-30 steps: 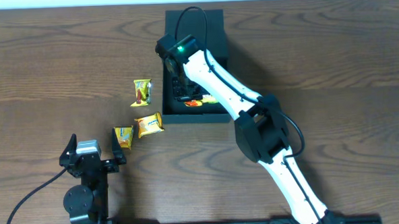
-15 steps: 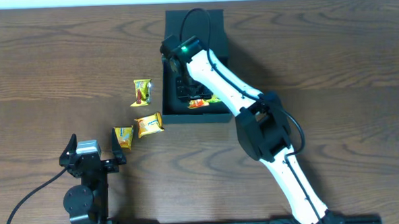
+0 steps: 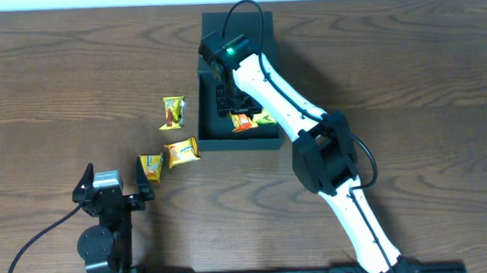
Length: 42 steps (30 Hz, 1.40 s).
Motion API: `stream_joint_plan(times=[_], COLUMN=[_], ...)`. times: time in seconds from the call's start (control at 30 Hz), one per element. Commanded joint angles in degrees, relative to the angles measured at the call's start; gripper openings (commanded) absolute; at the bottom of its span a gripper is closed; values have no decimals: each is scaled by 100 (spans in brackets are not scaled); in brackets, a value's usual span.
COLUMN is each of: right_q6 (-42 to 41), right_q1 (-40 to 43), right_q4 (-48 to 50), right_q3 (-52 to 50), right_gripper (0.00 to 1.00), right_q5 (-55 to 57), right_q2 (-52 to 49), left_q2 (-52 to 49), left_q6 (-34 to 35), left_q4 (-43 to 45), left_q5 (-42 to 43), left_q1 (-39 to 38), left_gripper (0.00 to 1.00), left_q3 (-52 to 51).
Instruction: Pack container
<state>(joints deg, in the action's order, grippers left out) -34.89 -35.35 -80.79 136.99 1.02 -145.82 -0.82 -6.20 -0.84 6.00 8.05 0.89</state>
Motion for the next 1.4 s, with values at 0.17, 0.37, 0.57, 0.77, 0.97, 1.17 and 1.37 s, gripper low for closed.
stream_joint_plan(times=[0.17,0.37,0.57,0.77,0.97,1.17,1.37], right_q6=[116,323,522,688,704,1233,1423], right_q1=[42,46,98,415,632,640,623], right_q4=[-20,-177,-903,-1340,-1316,-789,-575], right_q3=[343,975,1504,1209,986,428,315], right_gripper=[51,30,2,1,1,1,2], right_q5=[-195,-170,1161,1508,1480,855,503], right_q2=[20,20,20,20,20,20,20], left_q2=[17,17,17,17,17,17,17], left_q6=[20,20,20,20,20,20,20], left_q4=[-295,-295,-295,-295,-295,-295,-295], left_q5=[105,105,105,105,105,105,105], left_q1=[17,17,17,17,17,17,17], left_gripper=[96,95,95,96,96,95,95], left_q3=[-59,-59,-59,-59,-59,-59,-59])
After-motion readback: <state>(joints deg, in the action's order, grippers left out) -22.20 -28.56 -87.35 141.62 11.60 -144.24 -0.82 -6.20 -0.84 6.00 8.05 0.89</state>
